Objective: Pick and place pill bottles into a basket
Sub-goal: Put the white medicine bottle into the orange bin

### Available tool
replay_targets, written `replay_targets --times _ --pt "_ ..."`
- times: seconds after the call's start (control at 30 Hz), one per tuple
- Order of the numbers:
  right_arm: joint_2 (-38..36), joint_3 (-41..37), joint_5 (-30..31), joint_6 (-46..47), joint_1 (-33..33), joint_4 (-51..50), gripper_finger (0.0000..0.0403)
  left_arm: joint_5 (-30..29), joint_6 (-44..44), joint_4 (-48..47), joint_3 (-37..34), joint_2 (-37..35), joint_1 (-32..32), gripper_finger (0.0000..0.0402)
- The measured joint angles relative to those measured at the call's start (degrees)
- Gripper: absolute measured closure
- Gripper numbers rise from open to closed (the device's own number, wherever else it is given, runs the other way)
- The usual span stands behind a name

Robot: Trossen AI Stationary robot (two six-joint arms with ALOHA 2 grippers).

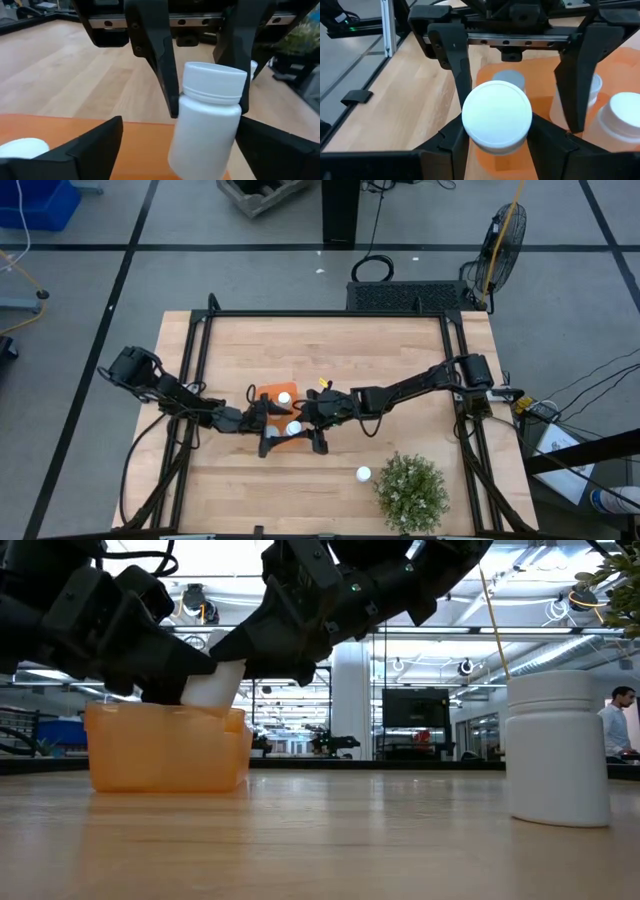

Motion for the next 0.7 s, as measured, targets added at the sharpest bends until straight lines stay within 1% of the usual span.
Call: replay_targets --times 0.1,0.2,0.3,0.4,0.53,0.7 --pt "-0.08 0.04 0.25 0.02 0.0 -1.02 0.0249 0.85 -0.39 0.96 -0.08 -0.26 0.0 0.0042" --pt "-0.1 0.07 0.33 0.16 0.02 -1.49 0.0249 1.79 4.15 1.8 -0.08 -0.6 -0.37 0.0054" --pt "0.35 -0.2 0.77 -0.06 0.09 -3.87 0.0249 1.8 5.02 5.69 0.49 -1.25 -0.48 0.0062" --pt "0.34 -0.33 1.92 -0.19 -0.02 -4.92 0.0249 1.63 5.99 7.24 0.18 -0.94 -0.46 0.0066" --pt "0.29 -0.33 2.44 -0.31 -0.07 -5.74 0.0249 1.79 10.66 10.22 0.24 -1.55 -0.48 0.0066" --pt "0.29 -0.33 2.24 -0.28 -0.07 -5.1 0.0249 1.79 11.9 9.94 0.22 -1.37 -0.48 0.0066"
